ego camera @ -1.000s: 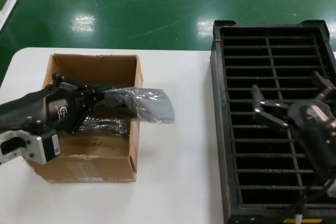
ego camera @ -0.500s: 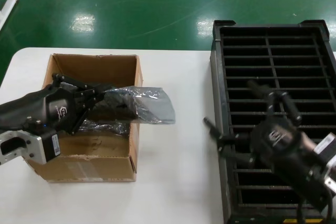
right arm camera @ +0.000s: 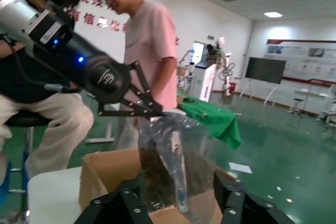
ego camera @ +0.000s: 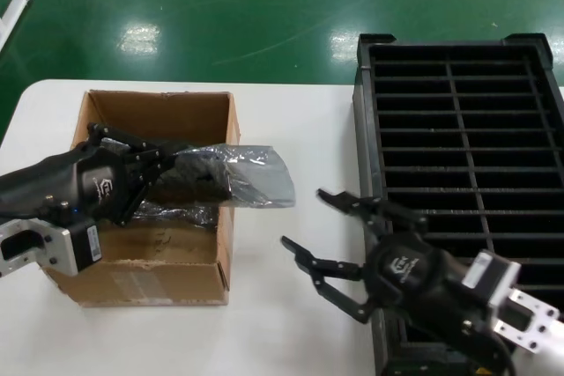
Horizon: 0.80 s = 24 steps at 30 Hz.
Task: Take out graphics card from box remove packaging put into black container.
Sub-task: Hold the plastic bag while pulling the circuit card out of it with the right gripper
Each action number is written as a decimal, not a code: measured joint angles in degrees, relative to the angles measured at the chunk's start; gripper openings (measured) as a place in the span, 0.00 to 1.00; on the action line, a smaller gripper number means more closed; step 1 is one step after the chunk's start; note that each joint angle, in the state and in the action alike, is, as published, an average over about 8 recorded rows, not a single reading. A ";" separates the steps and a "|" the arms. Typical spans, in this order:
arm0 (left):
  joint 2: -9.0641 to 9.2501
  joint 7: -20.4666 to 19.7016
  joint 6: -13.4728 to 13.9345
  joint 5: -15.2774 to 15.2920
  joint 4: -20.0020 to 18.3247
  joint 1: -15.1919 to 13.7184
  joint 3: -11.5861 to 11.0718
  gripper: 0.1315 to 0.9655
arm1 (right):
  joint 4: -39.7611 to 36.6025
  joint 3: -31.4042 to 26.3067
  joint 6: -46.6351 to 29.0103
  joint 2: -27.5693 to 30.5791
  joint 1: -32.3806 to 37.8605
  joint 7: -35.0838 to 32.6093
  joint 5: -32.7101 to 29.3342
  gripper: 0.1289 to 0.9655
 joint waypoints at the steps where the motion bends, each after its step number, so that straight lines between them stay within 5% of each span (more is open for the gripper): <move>1: 0.00 0.00 0.00 0.00 0.00 0.00 0.00 0.01 | -0.37 -0.64 -0.10 -0.03 0.63 0.35 -0.44 0.53; 16: 0.00 0.00 0.00 0.00 0.00 0.00 0.00 0.01 | -5.23 -7.09 -0.40 -1.40 10.38 6.02 -6.05 0.15; 24: 0.00 0.00 0.00 0.00 0.00 0.00 0.00 0.01 | -10.25 -8.72 -0.69 -3.47 15.71 7.24 -7.49 0.05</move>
